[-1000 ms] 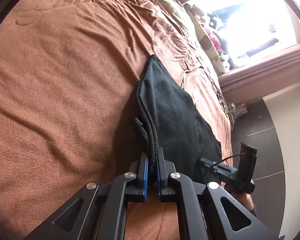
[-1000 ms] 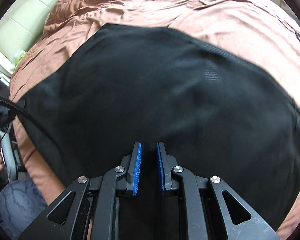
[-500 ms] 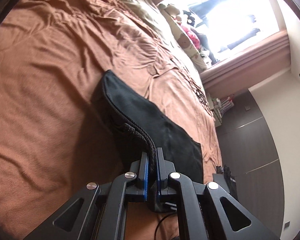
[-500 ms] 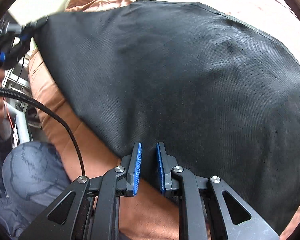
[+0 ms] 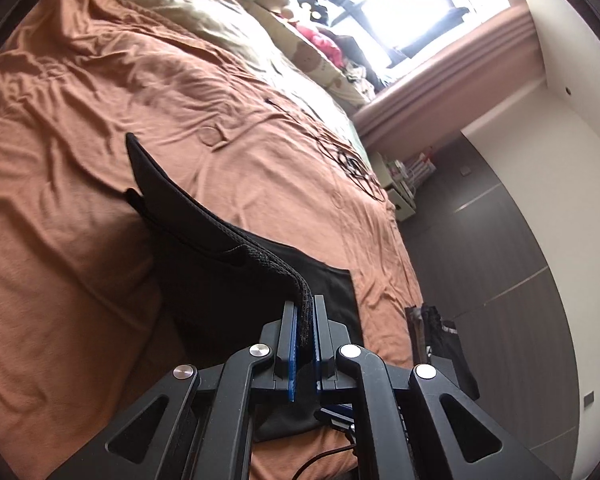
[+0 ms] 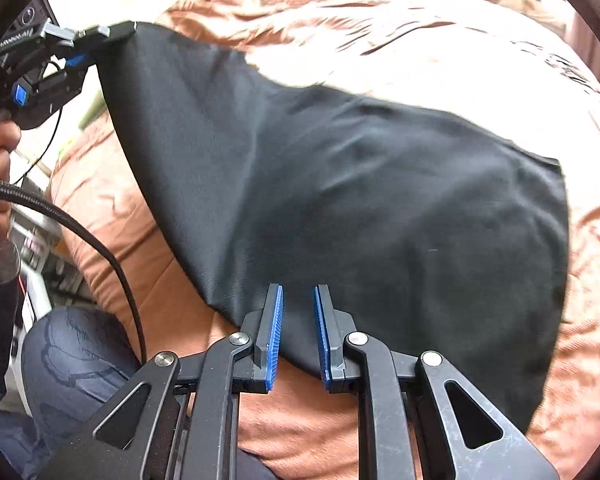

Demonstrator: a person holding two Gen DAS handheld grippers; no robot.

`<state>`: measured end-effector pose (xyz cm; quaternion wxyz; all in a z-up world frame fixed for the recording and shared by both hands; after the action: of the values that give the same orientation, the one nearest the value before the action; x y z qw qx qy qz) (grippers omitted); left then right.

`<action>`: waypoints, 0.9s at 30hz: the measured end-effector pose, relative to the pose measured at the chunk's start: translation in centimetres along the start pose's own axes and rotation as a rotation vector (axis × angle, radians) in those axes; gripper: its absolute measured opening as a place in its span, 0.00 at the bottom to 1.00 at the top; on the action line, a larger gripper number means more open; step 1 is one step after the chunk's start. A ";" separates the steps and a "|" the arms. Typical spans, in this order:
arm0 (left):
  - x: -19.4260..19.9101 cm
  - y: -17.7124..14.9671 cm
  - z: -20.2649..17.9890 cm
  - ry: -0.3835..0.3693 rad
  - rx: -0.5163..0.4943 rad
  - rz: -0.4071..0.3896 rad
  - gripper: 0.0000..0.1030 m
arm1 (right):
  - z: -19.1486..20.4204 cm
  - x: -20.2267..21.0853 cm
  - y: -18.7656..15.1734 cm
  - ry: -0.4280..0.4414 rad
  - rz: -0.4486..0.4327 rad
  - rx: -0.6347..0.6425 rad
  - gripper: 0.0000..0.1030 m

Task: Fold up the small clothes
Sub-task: 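Lift the side edge with the left gripper and fold it over toward the right gripper, then open both grippers and release the folded black top onto the bed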

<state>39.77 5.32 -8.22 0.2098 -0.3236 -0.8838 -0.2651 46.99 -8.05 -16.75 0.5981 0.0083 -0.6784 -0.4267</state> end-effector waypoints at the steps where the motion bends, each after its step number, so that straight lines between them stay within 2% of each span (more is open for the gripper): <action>1: -0.5 -0.2 -0.7 -0.003 -0.007 0.008 0.06 | -0.3 0.8 -0.3 -0.009 -0.018 -0.009 0.19; 2: -1.0 -0.4 -1.4 -0.007 -0.015 0.018 0.06 | -0.7 1.5 -0.5 -0.019 -0.036 -0.023 0.23; 4: -2.2 -1.0 -2.9 -0.018 -0.032 0.041 0.06 | -1.8 3.1 -0.7 -0.038 -0.080 -0.057 0.48; 6: -3.3 -1.7 -4.2 -0.024 -0.052 0.064 0.06 | -2.8 4.7 -1.3 -0.061 -0.117 -0.085 0.54; 15: -7.9 -5.0 -8.4 -0.033 -0.129 0.159 0.06 | -6.6 10.1 -5.6 -0.115 -0.208 -0.206 0.54; 23: -11.6 -8.7 -10.9 -0.055 -0.174 0.252 0.06 | -8.7 12.9 -8.9 -0.145 -0.220 -0.289 0.54; 25: -12.7 -10.0 -11.3 -0.057 -0.192 0.297 0.07 | -8.8 12.9 -9.6 -0.138 -0.214 -0.304 0.54; 26: -13.1 -10.5 -11.3 -0.044 -0.199 0.319 0.12 | -8.8 13.0 -9.7 -0.130 -0.210 -0.309 0.54; 27: -13.5 -11.0 -10.9 -0.027 -0.200 0.345 0.25 | -8.8 12.8 -10.1 -0.119 -0.203 -0.316 0.54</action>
<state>43.93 -14.68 -10.79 0.2069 -0.4931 -0.7872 -0.3071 45.56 -26.15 -13.06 0.5048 -0.0425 -0.6327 -0.5858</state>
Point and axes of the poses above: each gripper's, at about its wrist camera, not at the fingertips, and x roughly against the way its jaws point, z to its left, y to its top, the point moved 10 cm from there along -x, roughly the way its jaws point, and after that the axes turned 11 degrees about x, right-handed, at the moved point
